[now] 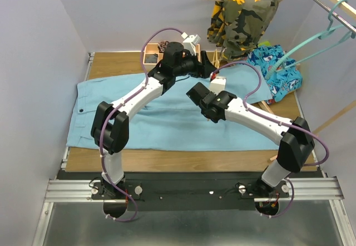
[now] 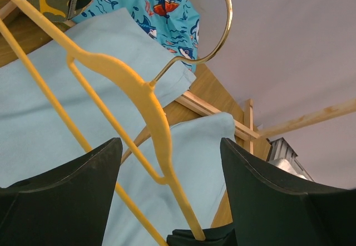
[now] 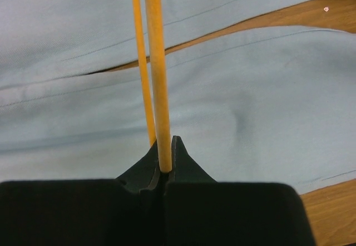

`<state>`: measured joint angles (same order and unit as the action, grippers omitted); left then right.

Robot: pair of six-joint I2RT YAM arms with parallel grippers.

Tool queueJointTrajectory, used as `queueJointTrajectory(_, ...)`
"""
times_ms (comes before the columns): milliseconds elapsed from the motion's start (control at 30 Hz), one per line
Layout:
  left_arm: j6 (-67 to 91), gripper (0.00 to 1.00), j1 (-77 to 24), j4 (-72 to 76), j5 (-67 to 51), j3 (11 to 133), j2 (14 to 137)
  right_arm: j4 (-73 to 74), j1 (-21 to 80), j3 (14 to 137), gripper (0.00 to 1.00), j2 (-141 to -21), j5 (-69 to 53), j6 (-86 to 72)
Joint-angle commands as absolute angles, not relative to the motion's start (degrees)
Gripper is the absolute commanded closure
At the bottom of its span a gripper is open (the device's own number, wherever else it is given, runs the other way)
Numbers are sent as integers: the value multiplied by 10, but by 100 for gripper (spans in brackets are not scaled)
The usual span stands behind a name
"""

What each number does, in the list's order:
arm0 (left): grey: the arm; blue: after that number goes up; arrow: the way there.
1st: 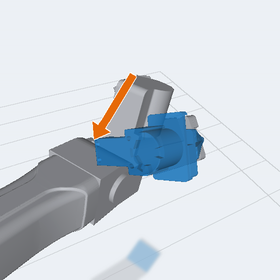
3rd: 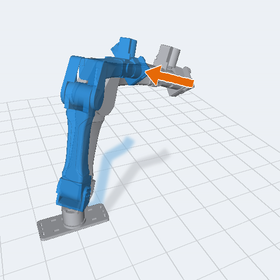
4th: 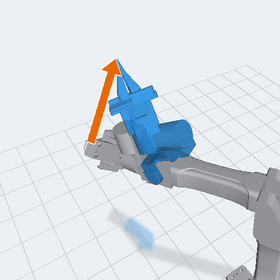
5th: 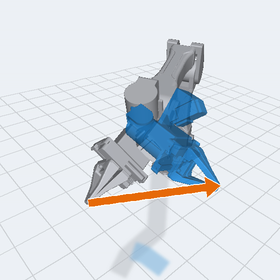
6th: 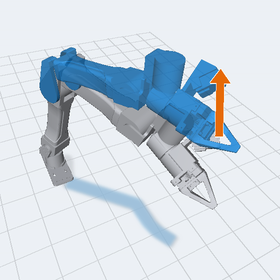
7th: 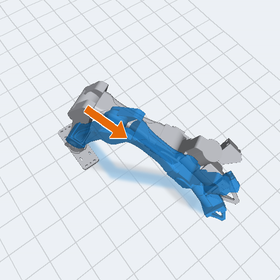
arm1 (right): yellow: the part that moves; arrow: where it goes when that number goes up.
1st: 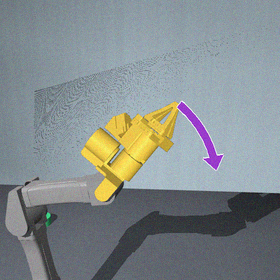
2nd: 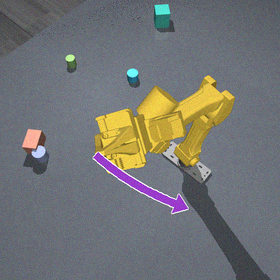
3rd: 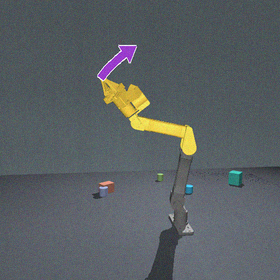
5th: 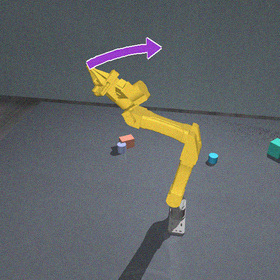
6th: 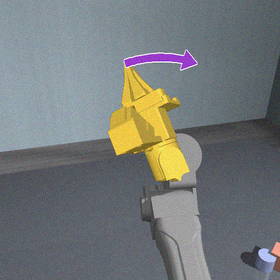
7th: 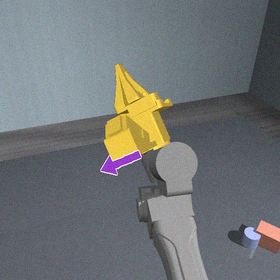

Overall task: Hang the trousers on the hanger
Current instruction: Place the hanger at the clothesline.

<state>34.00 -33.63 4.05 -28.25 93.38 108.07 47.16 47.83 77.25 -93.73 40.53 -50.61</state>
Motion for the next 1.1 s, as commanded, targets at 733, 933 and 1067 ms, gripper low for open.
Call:
queueJointTrajectory(733, 286, 26, -381, -94, -206, 925, 1100, 338, 525, 682, 99, -789, 432, -443)
queueJointTrajectory(933, 333, 25, -388, -39, -228, 890, 1065, 320, 526, 646, 99, -769, 382, -418)
queueJointTrajectory(1067, 342, 24, -389, -32, -227, 887, 1043, 321, 525, 637, 99, -752, 382, -416)
